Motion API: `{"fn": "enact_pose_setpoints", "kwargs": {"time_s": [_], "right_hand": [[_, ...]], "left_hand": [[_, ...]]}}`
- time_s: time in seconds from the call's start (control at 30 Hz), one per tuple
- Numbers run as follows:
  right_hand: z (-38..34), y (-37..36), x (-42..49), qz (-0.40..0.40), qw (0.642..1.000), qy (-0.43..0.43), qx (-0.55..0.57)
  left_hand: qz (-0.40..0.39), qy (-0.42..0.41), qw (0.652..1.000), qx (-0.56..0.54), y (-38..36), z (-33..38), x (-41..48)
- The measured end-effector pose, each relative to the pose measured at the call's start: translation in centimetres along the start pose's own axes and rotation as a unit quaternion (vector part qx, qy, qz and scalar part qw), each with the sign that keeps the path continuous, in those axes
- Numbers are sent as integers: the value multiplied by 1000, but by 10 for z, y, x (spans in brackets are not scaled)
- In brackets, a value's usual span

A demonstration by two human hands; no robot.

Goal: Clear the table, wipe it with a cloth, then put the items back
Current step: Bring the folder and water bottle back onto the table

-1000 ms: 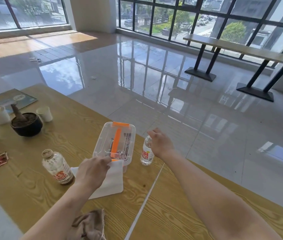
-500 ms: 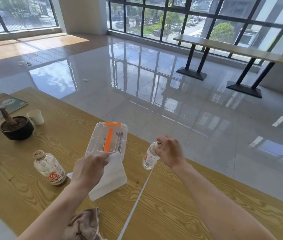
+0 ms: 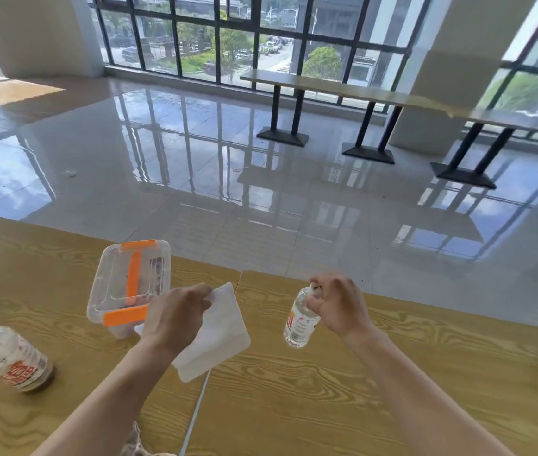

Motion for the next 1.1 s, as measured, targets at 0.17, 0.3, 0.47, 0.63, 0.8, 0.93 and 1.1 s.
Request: {"fn": "enact_pose_setpoints", "kwargs": {"time_s": [0.17,0.3,0.47,0.63,0.8,0.93,1.1], "right_hand": [[43,44,-32,37,997,-64,-26],[73,79,-63,76,990,-116,-41],[120,117,-105,100,979,-170,-54],[174,154,-144,115,968,-212,-66],[236,191,-176,120,963,-234,-66],[281,216,-192,122,965,-221,-70],[324,239,-199,111,969,-206,-76]], "left_hand": [[-14,-60,998,-28,-11,53,4],[-30,-110,992,-47,-20,104,2],[-43,-174,981,-75,-34,173,-7],[-46,-218,970,-95,-51,241,-23],[-39,-239,966,-89,-69,308,-41],[-37,-237,967,-82,-81,353,-53],[-34,-222,972,-74,-92,394,-64]]}}
Point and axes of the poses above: each hand's wrist, its own x-axis towards the middle knuckle, its own y-axis out of the back of the hand, z = x × y, the point moved 5 cm from there along x, towards the middle knuckle, and after that the axes turned 10 degrees about z, right-handed, at the moved point
